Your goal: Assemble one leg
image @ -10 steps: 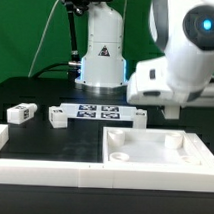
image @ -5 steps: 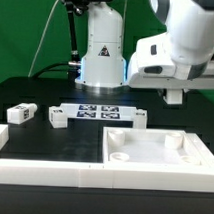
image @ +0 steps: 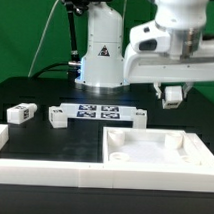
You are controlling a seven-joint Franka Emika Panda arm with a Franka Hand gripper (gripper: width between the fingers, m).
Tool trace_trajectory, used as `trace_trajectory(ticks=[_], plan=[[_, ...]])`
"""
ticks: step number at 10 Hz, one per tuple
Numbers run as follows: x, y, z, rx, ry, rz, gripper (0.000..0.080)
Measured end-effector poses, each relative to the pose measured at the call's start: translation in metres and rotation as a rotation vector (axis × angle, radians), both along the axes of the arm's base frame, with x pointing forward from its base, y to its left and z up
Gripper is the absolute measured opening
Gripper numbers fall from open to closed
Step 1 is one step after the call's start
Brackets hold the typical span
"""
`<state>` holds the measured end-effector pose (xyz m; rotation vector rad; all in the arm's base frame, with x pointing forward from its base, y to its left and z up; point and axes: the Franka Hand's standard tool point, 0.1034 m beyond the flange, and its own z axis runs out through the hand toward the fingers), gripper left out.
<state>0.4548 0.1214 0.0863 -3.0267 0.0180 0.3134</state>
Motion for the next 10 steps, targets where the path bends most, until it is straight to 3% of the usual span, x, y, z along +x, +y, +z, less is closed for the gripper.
trace_trajectory(ticks=[2, 5, 7, 10], plan=[[0.008, 0.002, 0.009, -0.004, -0.150, -0.049, 0.0290], [0.011, 0.005, 0.007, 0.005, -0.412, -0.044, 0.0290], [0.031, 0.005, 0.016, 0.012, -0.550, -0.020, 0.0290], [0.047, -0.005, 0.026, -0.003, -0.578, 0.081, 0.0290]])
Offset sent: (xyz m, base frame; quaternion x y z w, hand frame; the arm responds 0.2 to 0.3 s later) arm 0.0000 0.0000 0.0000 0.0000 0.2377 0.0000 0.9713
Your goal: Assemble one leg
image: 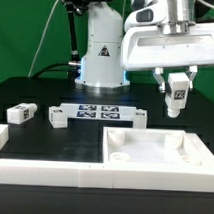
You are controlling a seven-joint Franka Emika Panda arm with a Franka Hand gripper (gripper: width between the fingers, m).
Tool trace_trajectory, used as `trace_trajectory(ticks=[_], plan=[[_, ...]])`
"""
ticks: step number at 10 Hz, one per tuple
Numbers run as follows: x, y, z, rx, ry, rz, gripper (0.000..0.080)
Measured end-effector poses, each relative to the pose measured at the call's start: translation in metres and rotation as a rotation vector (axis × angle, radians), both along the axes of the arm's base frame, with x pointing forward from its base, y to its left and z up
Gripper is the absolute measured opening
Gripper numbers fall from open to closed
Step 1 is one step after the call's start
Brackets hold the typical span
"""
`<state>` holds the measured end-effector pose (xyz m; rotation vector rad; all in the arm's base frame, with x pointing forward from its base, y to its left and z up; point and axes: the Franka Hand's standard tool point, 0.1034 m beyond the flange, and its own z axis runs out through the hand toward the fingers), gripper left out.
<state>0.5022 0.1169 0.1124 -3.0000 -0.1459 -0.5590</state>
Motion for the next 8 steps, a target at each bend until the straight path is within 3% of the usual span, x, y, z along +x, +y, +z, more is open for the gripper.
trace_trajectory(ticks=[4, 8], plan=[[0.002, 0.001, -0.003, -0.007, 0.004, 0.019, 0.0290], [0.066, -0.003, -0.008, -0.023, -0.009, 0.063, 0.0290]])
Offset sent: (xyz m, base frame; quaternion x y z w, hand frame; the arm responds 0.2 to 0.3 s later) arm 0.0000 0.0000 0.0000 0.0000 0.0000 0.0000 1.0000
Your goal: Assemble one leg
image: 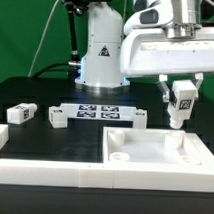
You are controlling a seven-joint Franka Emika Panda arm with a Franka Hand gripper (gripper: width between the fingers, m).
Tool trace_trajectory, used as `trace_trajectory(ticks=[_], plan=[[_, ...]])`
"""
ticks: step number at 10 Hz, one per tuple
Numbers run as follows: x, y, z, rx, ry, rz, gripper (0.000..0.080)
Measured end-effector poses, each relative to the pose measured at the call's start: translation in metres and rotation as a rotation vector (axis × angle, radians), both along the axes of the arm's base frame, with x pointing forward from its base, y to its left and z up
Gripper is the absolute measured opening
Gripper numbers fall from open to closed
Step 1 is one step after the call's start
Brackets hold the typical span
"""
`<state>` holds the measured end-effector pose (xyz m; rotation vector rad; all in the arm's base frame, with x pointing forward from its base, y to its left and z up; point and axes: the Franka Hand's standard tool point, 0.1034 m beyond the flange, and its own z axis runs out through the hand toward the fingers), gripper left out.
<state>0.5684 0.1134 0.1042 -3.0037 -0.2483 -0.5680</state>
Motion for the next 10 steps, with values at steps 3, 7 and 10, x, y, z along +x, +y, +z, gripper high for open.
trace_trajectory(ticks=[3, 7, 10], plan=[[0.014, 0.002, 0.001, -0.004, -0.014, 0.021, 0.0290], [0.019, -0.006, 0.001, -0.014, -0.177, 0.008, 0.0290], [0.040, 0.002, 0.000, -0.004, -0.142, 0.014, 0.0290]])
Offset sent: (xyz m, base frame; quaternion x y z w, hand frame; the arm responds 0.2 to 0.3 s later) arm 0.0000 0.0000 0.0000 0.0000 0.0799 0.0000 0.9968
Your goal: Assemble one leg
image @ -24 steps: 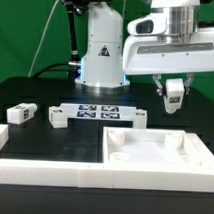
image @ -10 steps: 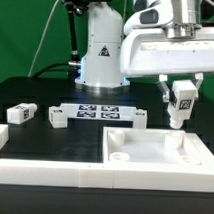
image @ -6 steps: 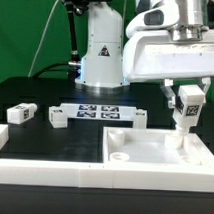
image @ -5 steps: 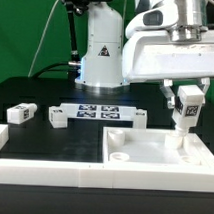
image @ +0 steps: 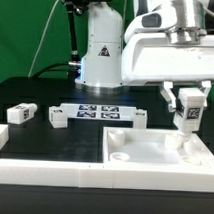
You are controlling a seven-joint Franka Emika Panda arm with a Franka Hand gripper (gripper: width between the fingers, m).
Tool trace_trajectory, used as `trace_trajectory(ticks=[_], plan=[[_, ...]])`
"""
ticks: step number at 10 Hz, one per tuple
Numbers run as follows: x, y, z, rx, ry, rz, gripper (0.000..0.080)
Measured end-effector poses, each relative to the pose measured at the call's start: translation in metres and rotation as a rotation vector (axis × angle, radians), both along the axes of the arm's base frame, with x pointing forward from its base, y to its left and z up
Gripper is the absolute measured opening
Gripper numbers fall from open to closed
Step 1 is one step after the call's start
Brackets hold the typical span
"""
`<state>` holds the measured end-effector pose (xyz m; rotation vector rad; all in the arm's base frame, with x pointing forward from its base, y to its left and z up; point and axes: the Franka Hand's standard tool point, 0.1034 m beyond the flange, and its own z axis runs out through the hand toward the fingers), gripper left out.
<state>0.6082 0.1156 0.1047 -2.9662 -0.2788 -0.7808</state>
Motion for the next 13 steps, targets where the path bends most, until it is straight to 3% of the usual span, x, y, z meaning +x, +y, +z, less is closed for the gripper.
trace_trajectory(ticks=[2, 6, 7, 13], plan=[[0.012, 0.003, 0.000, 0.004, -0.009, -0.001, 0.0290], [0.015, -0.003, -0.023, -0.001, -0.064, -0.015, 0.0290], [0.013, -0.004, -0.030, -0.002, -0.063, -0.017, 0.0290], [0.006, -0.003, -0.041, -0.006, -0.104, -0.018, 0.0290]])
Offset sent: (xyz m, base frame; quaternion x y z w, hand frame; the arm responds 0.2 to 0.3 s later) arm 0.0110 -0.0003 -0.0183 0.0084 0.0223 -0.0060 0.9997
